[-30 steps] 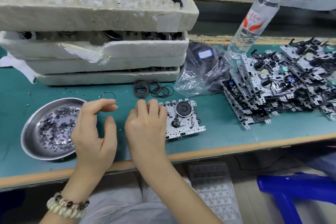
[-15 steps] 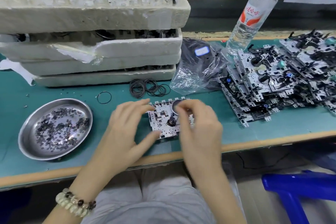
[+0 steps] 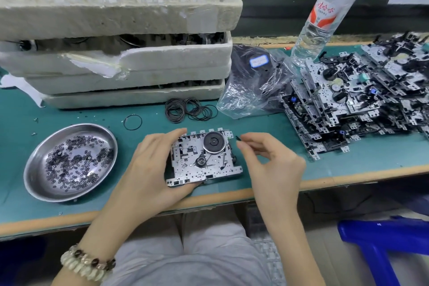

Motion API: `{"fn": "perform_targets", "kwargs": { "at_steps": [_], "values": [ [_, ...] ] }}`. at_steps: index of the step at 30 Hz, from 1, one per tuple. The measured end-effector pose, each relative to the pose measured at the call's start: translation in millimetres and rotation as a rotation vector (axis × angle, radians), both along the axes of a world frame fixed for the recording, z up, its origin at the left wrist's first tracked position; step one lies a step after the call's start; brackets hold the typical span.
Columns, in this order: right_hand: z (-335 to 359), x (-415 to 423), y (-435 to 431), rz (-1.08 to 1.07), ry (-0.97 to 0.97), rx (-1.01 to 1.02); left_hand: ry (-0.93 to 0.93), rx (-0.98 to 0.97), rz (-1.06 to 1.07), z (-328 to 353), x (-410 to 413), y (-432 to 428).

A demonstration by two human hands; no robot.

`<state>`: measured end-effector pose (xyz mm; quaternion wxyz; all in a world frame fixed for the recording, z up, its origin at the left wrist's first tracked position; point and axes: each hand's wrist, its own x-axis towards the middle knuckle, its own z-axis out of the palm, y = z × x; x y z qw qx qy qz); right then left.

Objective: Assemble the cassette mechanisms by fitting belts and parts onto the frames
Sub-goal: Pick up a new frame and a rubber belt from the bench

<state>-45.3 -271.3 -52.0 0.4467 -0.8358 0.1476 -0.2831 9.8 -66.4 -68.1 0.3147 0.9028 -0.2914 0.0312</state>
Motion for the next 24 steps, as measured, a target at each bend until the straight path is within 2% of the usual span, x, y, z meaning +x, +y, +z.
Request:
{"fn": "perform_targets", "kwargs": {
  "at_steps": [8,19,24],
  "values": [
    [-13,-6,24,0.024,-0.026,-0.123,0.013,-0.018,-0.039,1,2,25],
    [-13,-5,30,0.022,0.088,0.138,-0.007,-0.005,-0.048,-1,2,24],
    [-9,-2,26,0.023,0.177,0.169,-0.004,0.001,-0.046,-1,2,24]
  ]
}}
